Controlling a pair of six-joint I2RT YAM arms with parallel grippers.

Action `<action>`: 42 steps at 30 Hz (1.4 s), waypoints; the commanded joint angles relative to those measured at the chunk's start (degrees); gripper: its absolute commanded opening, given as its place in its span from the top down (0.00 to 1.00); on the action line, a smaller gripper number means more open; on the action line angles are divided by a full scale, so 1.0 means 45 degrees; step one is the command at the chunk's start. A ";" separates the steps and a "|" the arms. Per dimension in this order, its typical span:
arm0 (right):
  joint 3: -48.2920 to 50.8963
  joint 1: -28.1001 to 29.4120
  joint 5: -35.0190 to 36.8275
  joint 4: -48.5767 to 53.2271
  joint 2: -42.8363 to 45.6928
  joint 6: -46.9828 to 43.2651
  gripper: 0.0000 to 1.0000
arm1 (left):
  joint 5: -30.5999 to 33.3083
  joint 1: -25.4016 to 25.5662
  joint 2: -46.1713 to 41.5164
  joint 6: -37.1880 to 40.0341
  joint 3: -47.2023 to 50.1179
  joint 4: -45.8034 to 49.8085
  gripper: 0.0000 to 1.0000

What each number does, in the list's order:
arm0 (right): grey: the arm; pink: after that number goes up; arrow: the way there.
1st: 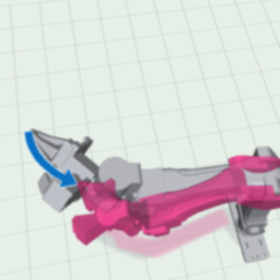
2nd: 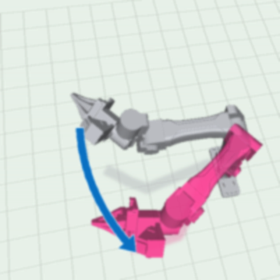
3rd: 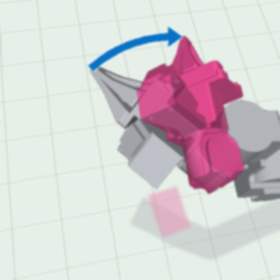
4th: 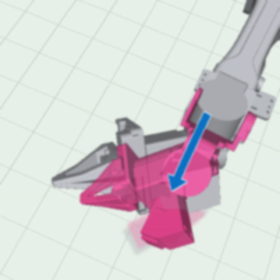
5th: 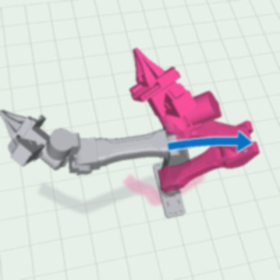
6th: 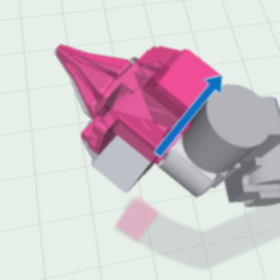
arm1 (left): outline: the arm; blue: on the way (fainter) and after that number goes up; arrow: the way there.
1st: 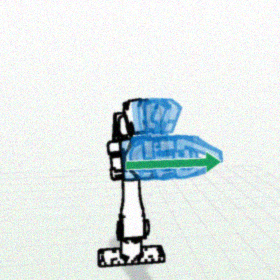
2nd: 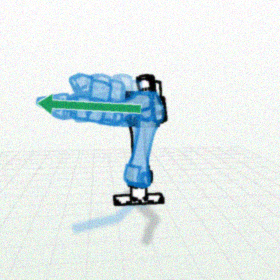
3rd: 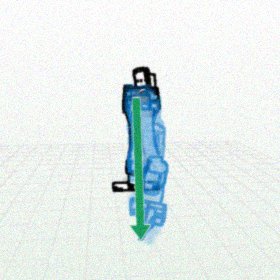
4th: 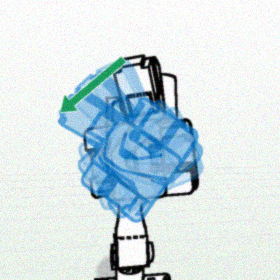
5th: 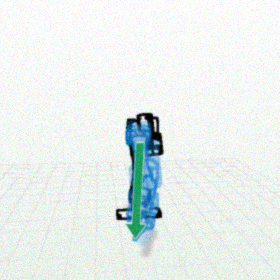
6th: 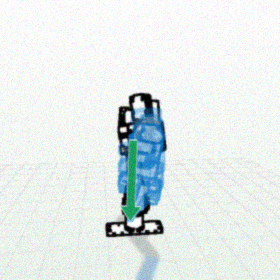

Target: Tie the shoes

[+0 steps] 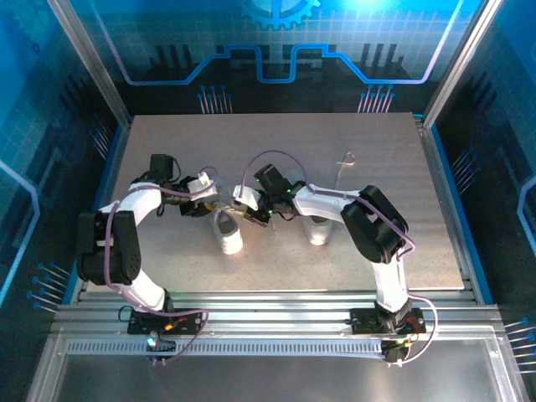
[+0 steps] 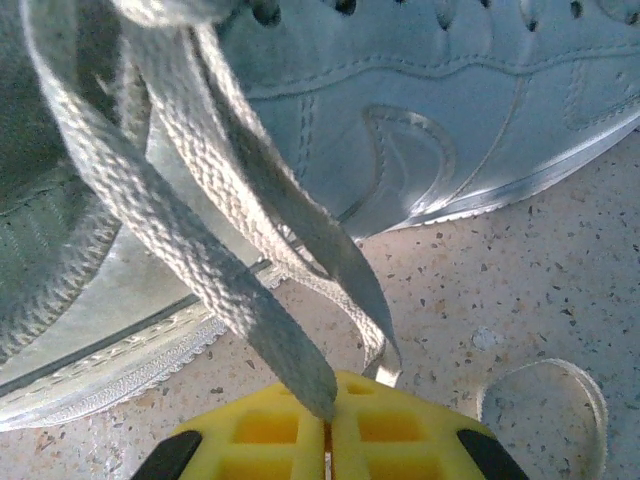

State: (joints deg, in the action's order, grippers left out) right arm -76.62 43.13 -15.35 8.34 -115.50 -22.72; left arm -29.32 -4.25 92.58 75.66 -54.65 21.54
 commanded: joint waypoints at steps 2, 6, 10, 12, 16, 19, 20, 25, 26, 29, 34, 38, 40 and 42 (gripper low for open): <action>-0.0414 0.0141 0.0219 0.0366 0.0368 0.0147 0.92 | -0.0067 0.0183 -0.0126 0.0724 -0.0087 0.0975 0.38; -0.0412 0.0141 0.0440 0.0575 0.0393 0.0021 0.93 | 0.0098 0.0032 -0.0573 0.0814 0.0275 0.0926 0.37; -0.0376 0.0142 0.0444 0.0661 0.0411 -0.0054 0.92 | -0.0048 0.0056 -0.0748 0.0901 0.0358 0.0983 0.36; -0.0376 0.0142 0.0424 0.0661 0.0408 -0.0059 0.92 | 0.0010 0.0138 -0.0654 0.1012 0.0273 0.1191 0.36; -0.0454 0.0141 0.0438 0.0670 0.0413 -0.0049 0.91 | 0.0036 0.0326 -0.0481 0.1083 0.0309 0.1118 0.36; -0.0541 0.0161 0.0428 0.0705 0.0394 -0.0068 0.91 | 0.0094 0.0590 -0.0124 0.1207 0.0069 0.1323 0.38; -0.0566 0.0166 0.0441 0.0724 0.0393 -0.0068 0.90 | 0.0107 0.0666 -0.0027 0.1200 0.0027 0.1344 0.40; -0.0552 0.0151 0.0498 0.0684 0.0542 -0.0058 0.91 | 0.0282 0.0740 -0.0161 0.0827 -0.0104 0.1405 0.86; -0.0514 0.0142 0.0503 0.0657 0.0592 -0.0067 0.91 | 0.0392 0.0713 -0.0335 0.0772 -0.0065 0.1359 0.96; -0.0401 0.0129 0.0568 0.0630 0.0746 -0.0088 0.94 | 0.0524 0.0425 -0.0916 0.0361 -0.0008 0.1322 1.00; -0.0278 0.0094 0.0768 0.0600 0.1015 -0.0243 0.97 | 0.0964 0.0052 -0.1858 -0.0059 0.0201 0.1363 1.00; -0.0183 0.0078 0.0990 0.0608 0.1279 -0.0332 0.98 | 0.1256 -0.0088 -0.2450 -0.0378 0.0433 0.1441 1.00; -0.0113 0.0050 0.1105 0.0600 0.1422 -0.0359 1.00 | 0.1443 -0.0110 -0.2752 -0.0505 0.0570 0.1502 1.00; -0.0083 0.0027 0.1211 0.0637 0.1543 -0.0381 1.00 | 0.1615 -0.0110 -0.3043 -0.0748 0.0671 0.1540 1.00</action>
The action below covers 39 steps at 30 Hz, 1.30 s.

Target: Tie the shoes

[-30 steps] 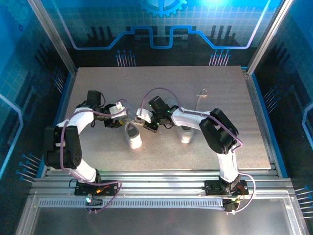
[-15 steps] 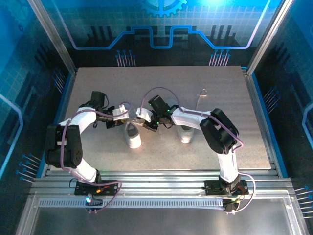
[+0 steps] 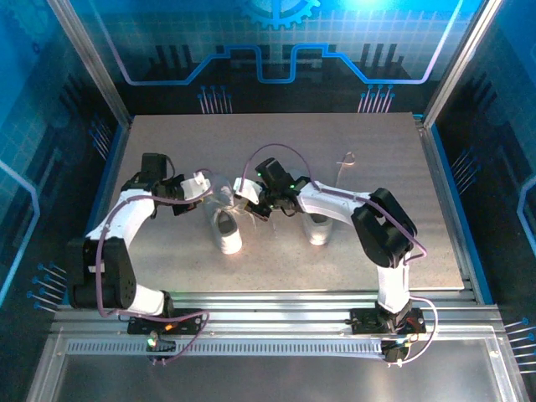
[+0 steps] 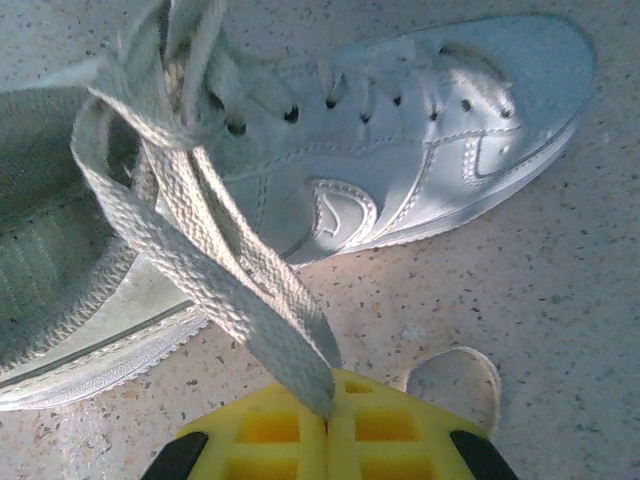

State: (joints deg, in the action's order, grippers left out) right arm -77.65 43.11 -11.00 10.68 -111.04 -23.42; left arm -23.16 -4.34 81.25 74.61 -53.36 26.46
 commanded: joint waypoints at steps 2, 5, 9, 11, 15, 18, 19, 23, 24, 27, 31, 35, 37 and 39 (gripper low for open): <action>0.0146 0.0014 0.0378 0.0231 0.0656 -0.0284 1.00 | 0.0489 -0.0109 -0.0828 -0.0770 0.0500 0.0465 1.00; 0.0131 -0.0003 0.0632 0.0325 0.0787 -0.0352 1.00 | 0.0712 -0.0111 -0.1296 -0.0966 0.0790 0.0554 1.00; 0.0086 -0.0005 0.0764 0.0430 0.0829 -0.0474 1.00 | 0.0779 -0.0130 -0.1890 -0.1218 0.1210 0.0620 1.00; 0.0072 -0.0025 0.0854 0.0440 0.0796 -0.0479 1.00 | 0.0977 -0.0132 -0.2129 -0.1433 0.1349 0.0644 1.00; -0.0095 -0.0122 0.1207 0.0505 0.0670 -0.0373 1.00 | 0.1629 -0.0168 -0.2765 -0.1869 0.1863 0.0442 1.00; -0.0279 -0.0181 0.1446 0.0629 0.0628 -0.0305 1.00 | 0.2032 -0.0227 -0.3174 -0.2443 0.2012 0.0594 1.00; -0.0335 -0.0184 0.1468 0.0667 0.0606 -0.0321 1.00 | 0.2091 -0.0227 -0.3329 -0.2594 0.2096 0.0686 1.00; -0.0465 -0.0203 0.1392 0.0819 0.0641 -0.0391 1.00 | 0.2489 -0.0227 -0.3913 -0.3195 0.2488 0.0742 1.00; -0.0460 -0.0195 0.1384 0.0863 0.0670 -0.0399 1.00 | 0.2613 -0.0227 -0.4076 -0.3347 0.2609 0.0756 1.00; -0.0460 -0.0220 0.1375 0.0946 0.0764 -0.0386 1.00 | 0.2899 -0.0222 -0.4782 -0.3717 0.3008 0.0734 1.00; -0.0499 -0.0291 0.1191 0.1004 0.0826 -0.0326 1.00 | 0.3016 -0.0227 -0.5707 -0.4264 0.3685 0.0391 1.00; -0.0566 -0.0342 0.0947 0.1053 0.0768 -0.0274 1.00 | 0.2858 -0.0191 -0.5729 -0.5197 0.3650 0.0428 1.00; -0.0687 -0.0378 0.0782 0.1241 0.0692 -0.0245 1.00 | 0.2765 -0.0140 -0.5406 -0.5638 0.3357 0.0548 1.00; -0.0871 -0.0424 0.0674 0.1497 0.0593 -0.0171 1.00 | 0.3150 0.0013 -0.5015 -0.6167 0.3128 0.0509 1.00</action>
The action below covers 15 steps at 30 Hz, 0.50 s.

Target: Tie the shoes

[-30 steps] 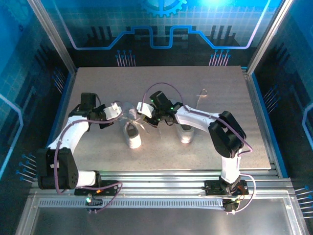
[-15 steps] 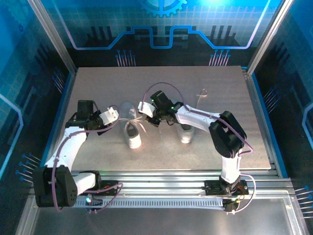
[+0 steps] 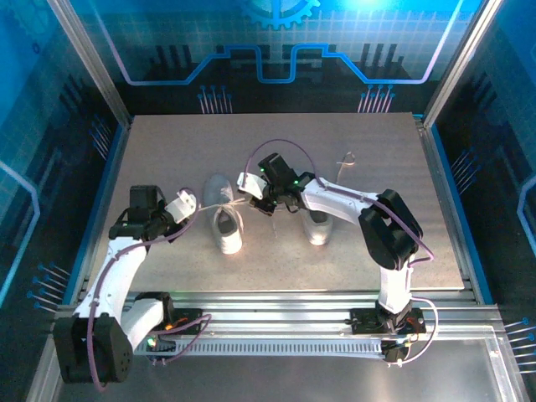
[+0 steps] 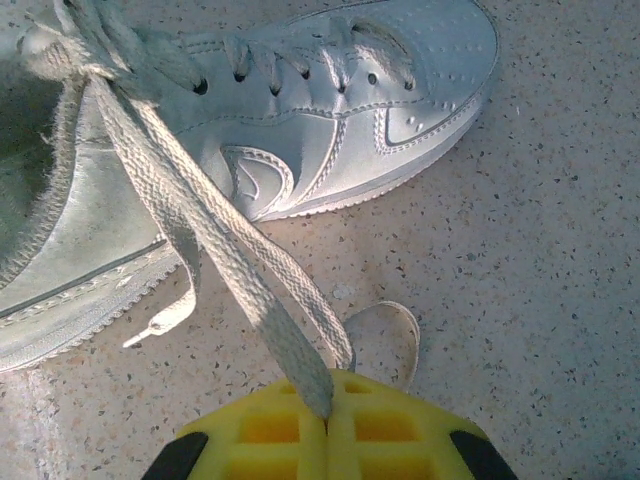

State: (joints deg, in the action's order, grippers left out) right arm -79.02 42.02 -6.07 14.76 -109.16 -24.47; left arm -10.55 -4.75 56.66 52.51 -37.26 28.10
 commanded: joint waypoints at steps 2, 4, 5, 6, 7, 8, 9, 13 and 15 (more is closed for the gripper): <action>-0.0817 -0.0286 -0.0575 0.1007 0.0062 0.0151 1.00 | 0.1001 0.0215 0.0968 -0.1679 -0.0733 0.0237 1.00; -0.1084 -0.0380 -0.0709 0.1429 -0.0035 0.0203 1.00 | 0.1801 0.0295 0.1401 -0.2239 -0.1037 0.0246 1.00; -0.1171 -0.0421 -0.0785 0.1613 -0.0060 0.0183 1.00 | 0.2082 0.0285 0.1529 -0.2503 -0.1122 0.0207 1.00; -0.1290 -0.0456 -0.0847 0.1837 -0.0087 0.0182 1.00 | 0.2404 0.0285 0.1727 -0.2760 -0.1252 0.0225 1.00; -0.1443 -0.0504 -0.0925 0.2106 -0.0115 0.0184 1.00 | 0.2555 0.0275 0.1984 -0.2937 -0.1432 0.0437 1.00; -0.1568 -0.0544 -0.0992 0.2330 -0.0164 0.0188 1.00 | 0.2628 0.0275 0.2230 -0.3090 -0.1595 0.0660 1.00; -0.1702 -0.0582 -0.1015 0.2597 -0.0177 0.0192 1.00 | 0.2675 0.0275 0.2511 -0.3342 -0.1792 0.0915 1.00; -0.1857 -0.0624 -0.0825 0.3315 -0.0161 0.0035 1.00 | 0.2729 0.0293 0.3033 -0.4146 -0.1809 0.1490 1.00; -0.1847 -0.0626 -0.0704 0.3554 -0.0136 -0.0058 1.00 | 0.2875 0.0295 0.2912 -0.4623 -0.1504 0.1403 1.00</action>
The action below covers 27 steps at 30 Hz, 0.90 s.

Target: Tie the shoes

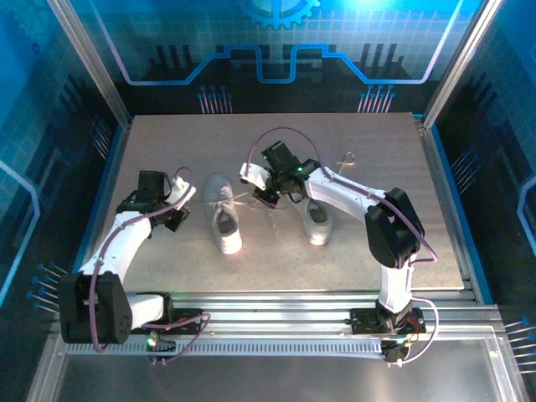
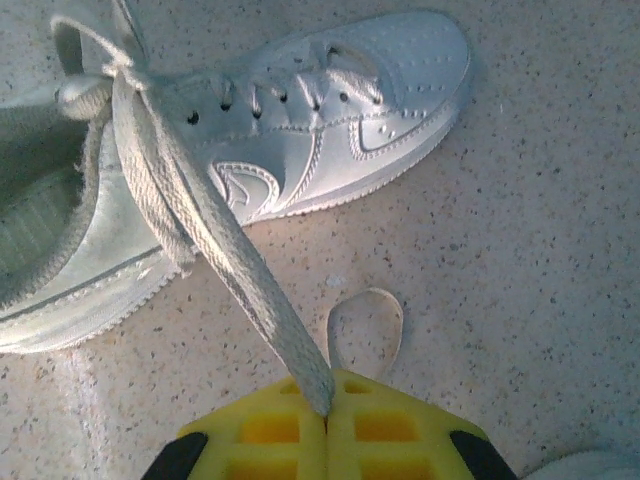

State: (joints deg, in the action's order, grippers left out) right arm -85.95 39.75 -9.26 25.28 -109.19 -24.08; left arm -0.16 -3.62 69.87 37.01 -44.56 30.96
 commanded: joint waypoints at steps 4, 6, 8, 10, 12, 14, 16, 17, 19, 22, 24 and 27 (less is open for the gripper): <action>-0.0137 -0.0152 0.0240 0.1428 -0.0082 -0.0236 1.00 | 0.0641 0.0042 -0.0370 -0.1839 0.0403 0.1068 1.00; 0.0005 -0.0187 0.0231 0.1368 -0.0053 -0.0219 1.00 | 0.0791 0.0062 -0.0604 -0.2108 0.0528 0.1213 1.00; 0.0056 -0.0301 0.0226 0.1430 -0.0094 -0.0190 1.00 | 0.0944 0.0099 -0.0691 -0.2295 0.0571 0.1426 1.00; 0.0058 -0.0450 0.0291 0.1473 -0.0167 -0.0167 1.00 | 0.1110 0.0221 -0.0614 -0.2513 0.0542 0.1681 1.00; 0.0076 -0.0517 0.0319 0.1471 -0.0189 -0.0269 1.00 | 0.1496 0.0351 -0.0389 -0.2824 0.0460 0.1958 1.00; 0.0102 -0.0561 0.0235 0.1462 -0.0189 -0.0305 1.00 | 0.1738 0.0374 -0.0207 -0.3108 0.0337 0.2282 1.00; 0.0138 -0.0583 0.0178 0.1366 -0.0199 -0.0275 1.00 | 0.2015 0.0393 -0.0141 -0.3369 0.0273 0.2538 1.00; 0.0170 -0.0600 0.0152 0.1322 -0.0247 -0.0239 1.00 | 0.2126 0.0384 -0.0183 -0.3485 0.0283 0.2615 1.00; 0.0220 -0.0634 0.0094 0.1317 -0.0304 -0.0226 1.00 | 0.2397 0.0394 -0.0208 -0.3681 0.0311 0.2776 1.00; 0.0368 -0.0692 0.0039 0.1094 -0.0347 -0.0122 1.00 | 0.2535 0.0374 -0.0213 -0.3802 0.0350 0.2890 1.00; 0.0371 -0.0749 -0.0049 0.1080 -0.0424 -0.0119 1.00 | 0.2644 0.0364 -0.0129 -0.3863 0.0371 0.2921 1.00; 0.0480 -0.0822 0.0040 0.0981 -0.0529 -0.0108 1.00 | 0.2772 0.0374 0.0010 -0.3952 0.0407 0.2983 1.00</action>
State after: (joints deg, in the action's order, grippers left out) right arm -85.06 38.11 -9.98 28.71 -110.19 -24.49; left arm 6.96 -1.63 68.79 21.04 -42.94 39.40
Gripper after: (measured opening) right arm 0.040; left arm 0.050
